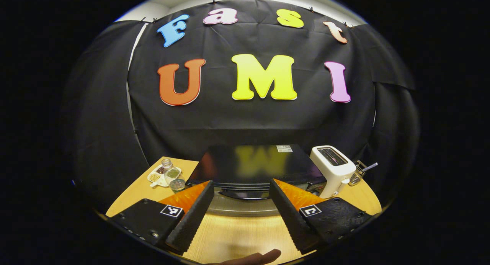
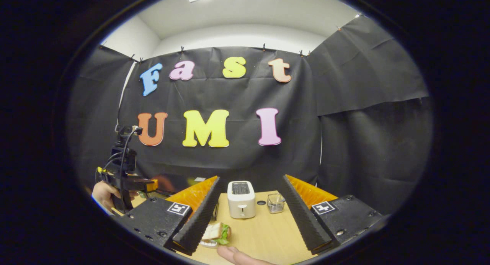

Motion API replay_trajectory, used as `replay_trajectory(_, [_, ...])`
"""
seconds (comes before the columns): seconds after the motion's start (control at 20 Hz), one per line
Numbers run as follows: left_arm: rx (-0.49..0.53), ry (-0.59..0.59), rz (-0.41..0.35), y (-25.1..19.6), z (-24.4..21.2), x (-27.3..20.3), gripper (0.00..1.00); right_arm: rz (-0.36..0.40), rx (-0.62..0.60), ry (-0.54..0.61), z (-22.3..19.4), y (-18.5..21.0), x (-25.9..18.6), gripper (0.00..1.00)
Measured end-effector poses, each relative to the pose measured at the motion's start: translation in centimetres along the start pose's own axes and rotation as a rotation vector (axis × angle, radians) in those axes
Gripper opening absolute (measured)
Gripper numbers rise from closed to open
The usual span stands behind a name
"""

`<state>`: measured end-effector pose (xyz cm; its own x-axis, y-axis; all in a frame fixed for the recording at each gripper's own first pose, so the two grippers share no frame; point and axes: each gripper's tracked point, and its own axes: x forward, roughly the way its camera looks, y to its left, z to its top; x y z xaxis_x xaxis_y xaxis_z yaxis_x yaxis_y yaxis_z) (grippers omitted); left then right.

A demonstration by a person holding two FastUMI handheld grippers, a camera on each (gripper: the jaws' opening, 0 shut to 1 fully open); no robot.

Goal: Open the electric oven with the left hand, put the food in, and close the electric oven.

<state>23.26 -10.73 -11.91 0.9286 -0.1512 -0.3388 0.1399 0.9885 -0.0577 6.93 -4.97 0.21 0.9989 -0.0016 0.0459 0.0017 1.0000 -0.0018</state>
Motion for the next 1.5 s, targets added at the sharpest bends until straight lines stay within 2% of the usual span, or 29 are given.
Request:
replay_trajectory(0.05, [-0.010, 0.015, -0.017, -0.7, -0.4, 0.9, 0.94, -0.007, -0.004, -0.001, -0.3, -0.3, 0.2, 0.90])
replay_trajectory(0.25, [0.007, 0.074, -0.011, -1.7, -1.7, 4.0, 0.94, 0.001, 0.002, 0.021, -1.4, -1.2, 0.7, 0.91])
replay_trajectory(0.3, [0.016, 0.084, -0.004, -1.7, -2.1, 4.6, 0.93, -0.003, 0.003, 0.019, -1.5, -1.6, 0.8, 1.00])
replay_trajectory(0.5, [0.002, 0.152, 0.023, -1.3, -4.1, 6.5, 0.94, 0.032, 0.016, -0.018, -1.0, -1.4, 1.1, 1.00])
replay_trajectory(0.55, [-0.002, 0.177, 0.027, -1.2, -4.8, 6.6, 0.87, 0.044, 0.019, -0.022, -1.2, -1.5, 1.1, 1.00])
replay_trajectory(0.6, [-0.020, 0.167, 0.018, -1.5, -4.9, 7.3, 1.00, 0.053, 0.021, -0.020, -1.3, -1.4, 1.1, 1.00])
replay_trajectory(0.65, [-0.028, 0.174, 0.014, -1.4, -4.6, 6.6, 0.96, 0.054, 0.021, -0.018, -1.4, -1.5, 1.1, 0.90])
replay_trajectory(0.95, [-0.028, 0.169, 0.022, -1.4, -5.0, 6.5, 0.96, 0.051, 0.032, 0.009, -2.2, -1.7, 1.0, 0.90])
replay_trajectory(1.0, [-0.034, 0.164, 0.024, -1.4, -5.1, 6.2, 0.96, 0.052, 0.034, 0.013, -2.2, -1.8, 0.8, 1.00])
replay_trajectory(1.1, [-0.024, 0.153, 0.027, -1.5, -5.4, 5.3, 0.96, 0.042, 0.028, 0.012, -2.2, -2.3, 0.6, 1.00])
replay_trajectory(1.15, [-0.022, 0.150, 0.029, -1.4, -5.6, 5.0, 0.96, 0.037, 0.023, 0.010, -2.2, -2.5, 0.3, 0.90])
replay_trajectory(1.2, [-0.021, 0.146, 0.028, -1.4, -5.9, 4.4, 0.96, 0.032, 0.022, 0.010, -2.1, -2.6, 0.1, 1.00])
replay_trajectory(1.25, [-0.025, 0.145, 0.026, -1.4, -6.3, 3.8, 0.96, 0.030, 0.022, 0.010, -2.2, -2.8, 0.0, 1.00])
replay_trajectory(1.3, [-0.032, 0.146, 0.023, -1.4, -6.6, 3.2, 0.96, 0.030, 0.023, 0.011, -2.2, -2.8, -0.3, 0.90])
replay_trajectory(1.5, [-0.071, 0.136, 0.009, -1.5, -8.8, 0.7, 0.96, 0.036, 0.035, 0.021, -2.6, -2.7, -1.0, 0.90])
